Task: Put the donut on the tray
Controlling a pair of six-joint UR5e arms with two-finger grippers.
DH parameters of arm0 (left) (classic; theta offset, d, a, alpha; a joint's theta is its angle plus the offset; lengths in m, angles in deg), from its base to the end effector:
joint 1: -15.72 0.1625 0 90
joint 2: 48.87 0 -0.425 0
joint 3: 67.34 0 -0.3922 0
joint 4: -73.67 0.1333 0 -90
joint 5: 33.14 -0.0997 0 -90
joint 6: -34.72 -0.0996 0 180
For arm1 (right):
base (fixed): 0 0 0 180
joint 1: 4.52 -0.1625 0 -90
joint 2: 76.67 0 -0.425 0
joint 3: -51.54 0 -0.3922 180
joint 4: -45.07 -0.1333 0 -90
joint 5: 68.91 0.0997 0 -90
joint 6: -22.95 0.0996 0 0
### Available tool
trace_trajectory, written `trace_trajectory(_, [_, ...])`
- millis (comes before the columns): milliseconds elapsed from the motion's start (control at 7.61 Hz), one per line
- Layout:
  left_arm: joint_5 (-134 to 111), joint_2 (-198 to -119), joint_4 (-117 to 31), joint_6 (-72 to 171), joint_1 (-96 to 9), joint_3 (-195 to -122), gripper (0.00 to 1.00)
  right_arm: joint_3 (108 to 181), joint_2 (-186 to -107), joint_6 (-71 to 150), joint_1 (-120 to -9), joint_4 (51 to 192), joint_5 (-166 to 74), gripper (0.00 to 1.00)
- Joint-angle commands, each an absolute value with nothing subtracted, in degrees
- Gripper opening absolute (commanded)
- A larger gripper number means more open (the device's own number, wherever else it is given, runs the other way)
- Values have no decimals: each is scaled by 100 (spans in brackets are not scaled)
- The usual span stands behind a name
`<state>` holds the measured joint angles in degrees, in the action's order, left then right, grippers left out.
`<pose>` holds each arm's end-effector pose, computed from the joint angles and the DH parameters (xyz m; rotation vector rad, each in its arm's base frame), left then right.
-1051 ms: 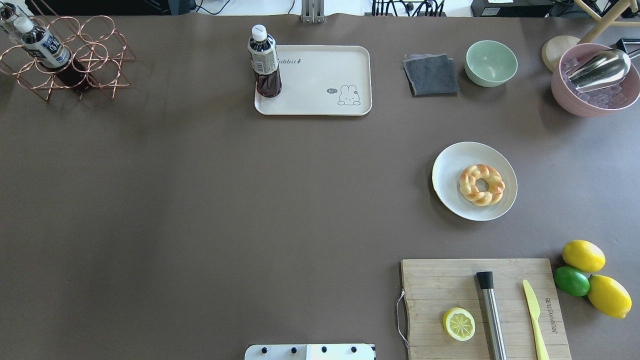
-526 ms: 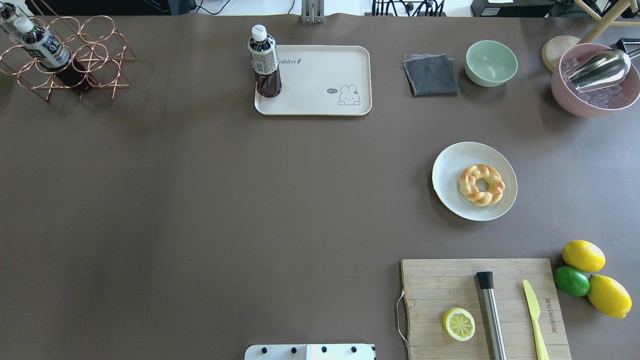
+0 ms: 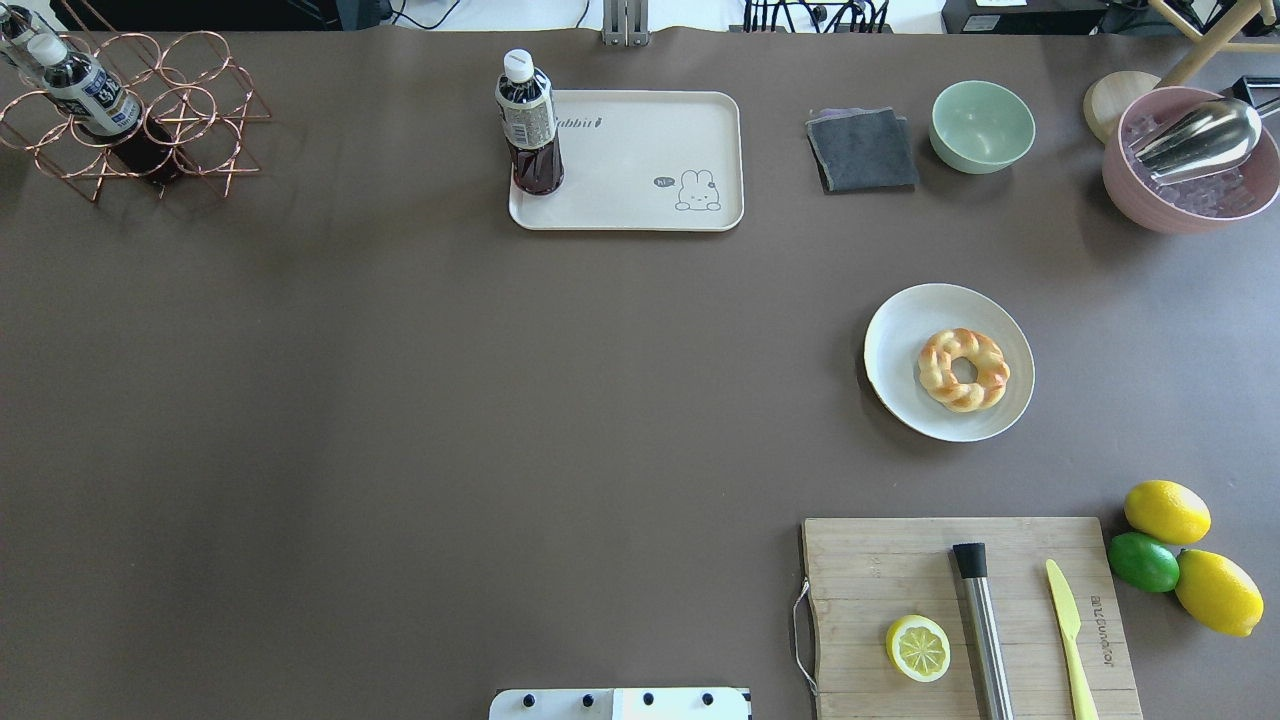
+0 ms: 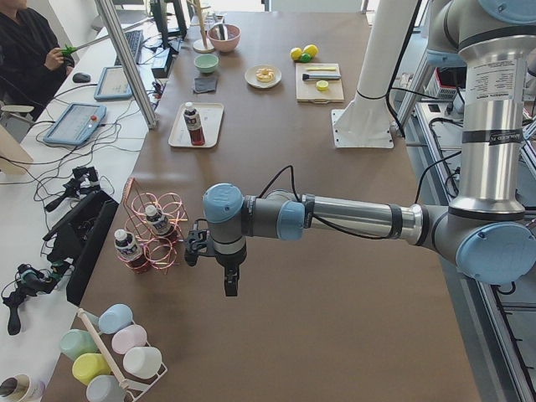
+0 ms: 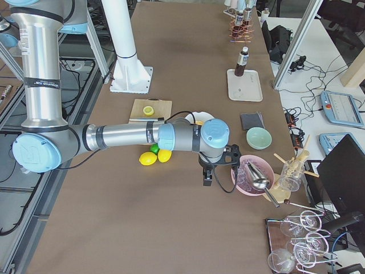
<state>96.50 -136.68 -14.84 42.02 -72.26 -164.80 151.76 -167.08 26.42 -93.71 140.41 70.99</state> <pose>-0.0528 -0.4810 0.6211 0.0069 0.6946 -0.0656 0.0502 -0.4886 0.5769 0.0405 -0.8725 0.0095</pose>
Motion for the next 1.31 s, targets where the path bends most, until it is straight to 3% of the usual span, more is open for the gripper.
trace_trajectory(0, [9650, -13667, -1484, 4202, -7226, -16481, 98, 15323, -16807, 3932, -8646, 12844, 7101, 100])
trace_trajectory(263, [9641, -13658, -1484, 4202, -7226, -16481, 98, 15279, -16913, 5581, -7804, 11493, 7058, 100])
trace_trajectory(657, [9632, -13667, -1484, 4193, -7226, -16489, 98, 14341, -16904, 7343, -6984, 9181, 6812, 100])
trace_trajectory(1182, [9632, -13658, -1484, 4175, -7226, -16463, 98, 14294, -16825, 8245, -6227, 8682, 6162, 100])
